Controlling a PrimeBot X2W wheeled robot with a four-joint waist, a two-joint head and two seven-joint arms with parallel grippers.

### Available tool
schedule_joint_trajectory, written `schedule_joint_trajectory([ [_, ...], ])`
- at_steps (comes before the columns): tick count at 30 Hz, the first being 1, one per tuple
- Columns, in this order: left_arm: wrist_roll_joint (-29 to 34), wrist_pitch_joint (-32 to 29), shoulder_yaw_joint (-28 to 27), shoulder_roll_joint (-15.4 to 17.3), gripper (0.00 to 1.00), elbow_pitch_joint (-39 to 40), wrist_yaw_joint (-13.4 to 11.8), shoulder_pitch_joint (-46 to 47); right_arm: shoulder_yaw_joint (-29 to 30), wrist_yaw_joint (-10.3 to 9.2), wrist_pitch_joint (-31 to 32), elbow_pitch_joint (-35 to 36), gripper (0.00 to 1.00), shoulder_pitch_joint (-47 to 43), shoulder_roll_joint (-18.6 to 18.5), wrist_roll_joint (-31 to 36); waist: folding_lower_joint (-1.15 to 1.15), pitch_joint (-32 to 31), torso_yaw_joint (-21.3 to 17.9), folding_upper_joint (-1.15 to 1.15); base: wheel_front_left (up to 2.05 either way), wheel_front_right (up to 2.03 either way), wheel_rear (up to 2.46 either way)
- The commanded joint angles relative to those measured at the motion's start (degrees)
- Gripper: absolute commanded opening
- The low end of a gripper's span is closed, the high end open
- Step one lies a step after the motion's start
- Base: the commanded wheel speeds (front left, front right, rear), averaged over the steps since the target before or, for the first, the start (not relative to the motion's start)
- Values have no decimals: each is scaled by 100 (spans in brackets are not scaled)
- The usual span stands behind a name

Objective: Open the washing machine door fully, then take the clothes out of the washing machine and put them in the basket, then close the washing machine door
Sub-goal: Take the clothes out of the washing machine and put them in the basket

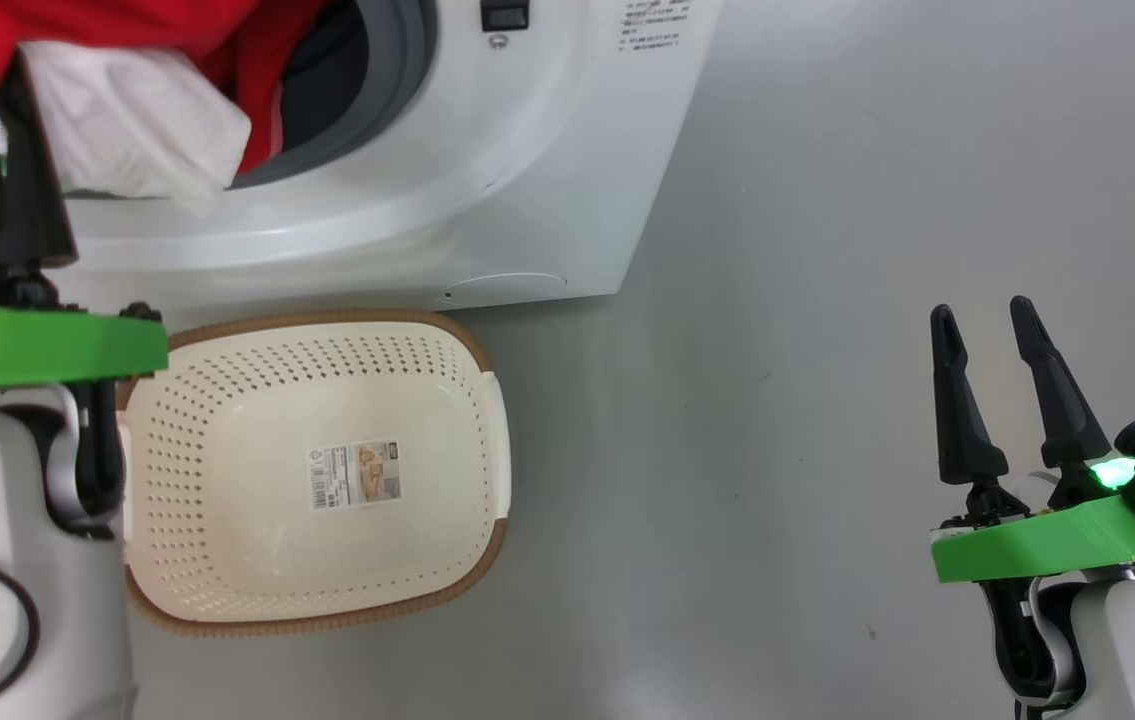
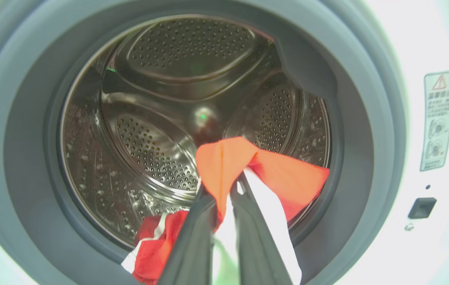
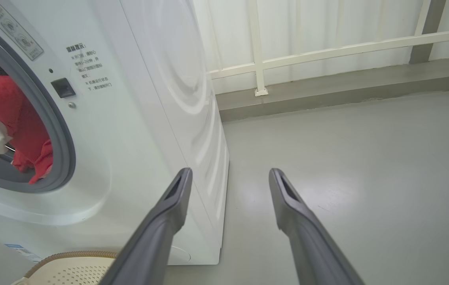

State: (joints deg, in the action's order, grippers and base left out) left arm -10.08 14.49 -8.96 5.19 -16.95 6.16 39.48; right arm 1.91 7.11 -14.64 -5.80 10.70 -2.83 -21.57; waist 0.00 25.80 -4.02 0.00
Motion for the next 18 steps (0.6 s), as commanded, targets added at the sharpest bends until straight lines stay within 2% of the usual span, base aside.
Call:
schedule_joint_trajectory([
  [1, 81, 51, -206, 133, 0, 384, 42, -186, -80, 37, -36, 134, 100, -93, -5, 36, 0, -29, 29, 0, 0, 0, 0],
  [12, 158, 51, -428, -131, 0, 1884, 104, -753, -85, 37, -36, 131, 100, -152, -5, 71, 0, -85, 96, 0, 0, 0, 0],
  [18, 169, 51, -369, -195, 0, 2128, 114, -951, -85, 37, -36, 139, 100, -148, -5, 83, 0, -59, 128, 0, 0, 0, 0],
])
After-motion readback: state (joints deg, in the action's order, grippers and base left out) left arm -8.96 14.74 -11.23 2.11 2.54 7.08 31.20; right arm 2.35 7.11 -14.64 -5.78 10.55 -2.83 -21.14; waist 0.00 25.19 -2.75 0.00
